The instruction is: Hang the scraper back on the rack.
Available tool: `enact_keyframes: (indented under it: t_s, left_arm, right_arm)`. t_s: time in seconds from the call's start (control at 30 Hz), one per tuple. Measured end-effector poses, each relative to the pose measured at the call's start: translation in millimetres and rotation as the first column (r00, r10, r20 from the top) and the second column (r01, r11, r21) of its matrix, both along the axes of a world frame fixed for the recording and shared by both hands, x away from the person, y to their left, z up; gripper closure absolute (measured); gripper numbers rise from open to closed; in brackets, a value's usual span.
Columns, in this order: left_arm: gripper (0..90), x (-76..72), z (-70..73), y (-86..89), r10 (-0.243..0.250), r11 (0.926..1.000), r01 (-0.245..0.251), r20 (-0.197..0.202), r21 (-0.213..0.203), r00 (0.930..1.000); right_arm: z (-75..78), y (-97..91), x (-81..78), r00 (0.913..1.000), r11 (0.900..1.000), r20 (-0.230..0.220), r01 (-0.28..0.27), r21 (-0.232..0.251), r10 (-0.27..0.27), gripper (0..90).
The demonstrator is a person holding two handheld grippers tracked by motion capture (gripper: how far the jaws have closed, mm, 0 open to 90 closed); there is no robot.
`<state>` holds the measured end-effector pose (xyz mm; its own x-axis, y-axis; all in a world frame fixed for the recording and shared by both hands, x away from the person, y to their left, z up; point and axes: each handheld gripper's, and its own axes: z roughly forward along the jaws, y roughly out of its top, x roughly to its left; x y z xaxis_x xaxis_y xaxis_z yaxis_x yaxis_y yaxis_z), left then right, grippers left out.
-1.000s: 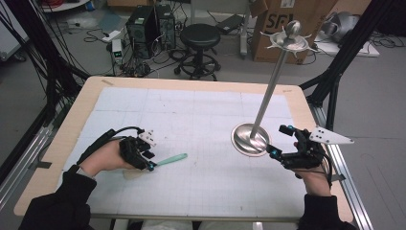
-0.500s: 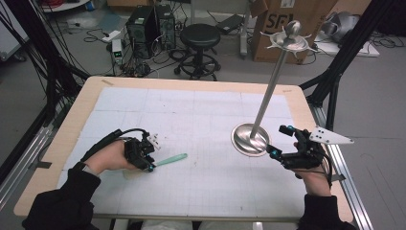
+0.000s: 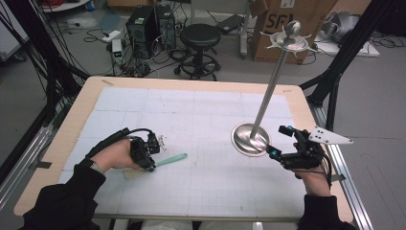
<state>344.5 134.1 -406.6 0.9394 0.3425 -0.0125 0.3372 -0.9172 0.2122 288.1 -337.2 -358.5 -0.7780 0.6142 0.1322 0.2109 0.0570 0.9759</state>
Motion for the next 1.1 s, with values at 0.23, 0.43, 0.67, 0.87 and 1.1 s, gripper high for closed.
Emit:
enact_keyframes:
  t_s: [0.23, 0.43, 0.67, 0.87, 1.1]
  left_arm:
    - [80.2, -4.6, 2.4, 0.0, -0.016, 0.9997, 0.016, 0.034, -0.018, 0.9993]
    - [80.3, -6.4, 17.5, 7.2, 0.002, 0.9907, 0.007, 0.067, -0.136, 0.9978]
    - [80.2, -10.5, 36.8, 12.1, 0.043, 0.9464, -0.006, 0.106, -0.323, 0.9934]
    - [80.2, -11.2, 45.7, 9.3, 0.124, 0.8491, -0.032, 0.139, -0.527, 0.9825]
    - [80.2, -7.7, 46.9, -4.9, 0.188, 0.7702, -0.046, 0.158, -0.636, 0.9694]
  right_arm:
    - [-0.3, 0.3, 0.4, 1.0000, 1.0000, 0.003, -0.005, -0.004, 0.005, 4.3]
    - [-0.7, -2.9, 0.6, 1.0000, 1.0000, 0.003, 0.009, 0.002, -0.009, 4.4]
    - [-0.4, -3.5, 0.0, 0.9999, 1.0000, 0.006, 0.009, 0.004, -0.009, 4.4]
    - [0.2, -3.6, -0.5, 0.9999, 0.9999, 0.010, 0.012, 0.010, -0.012, 4.3]
    - [0.6, -4.1, -0.8, 0.9999, 0.9999, 0.014, 0.010, 0.011, -0.010, 4.3]
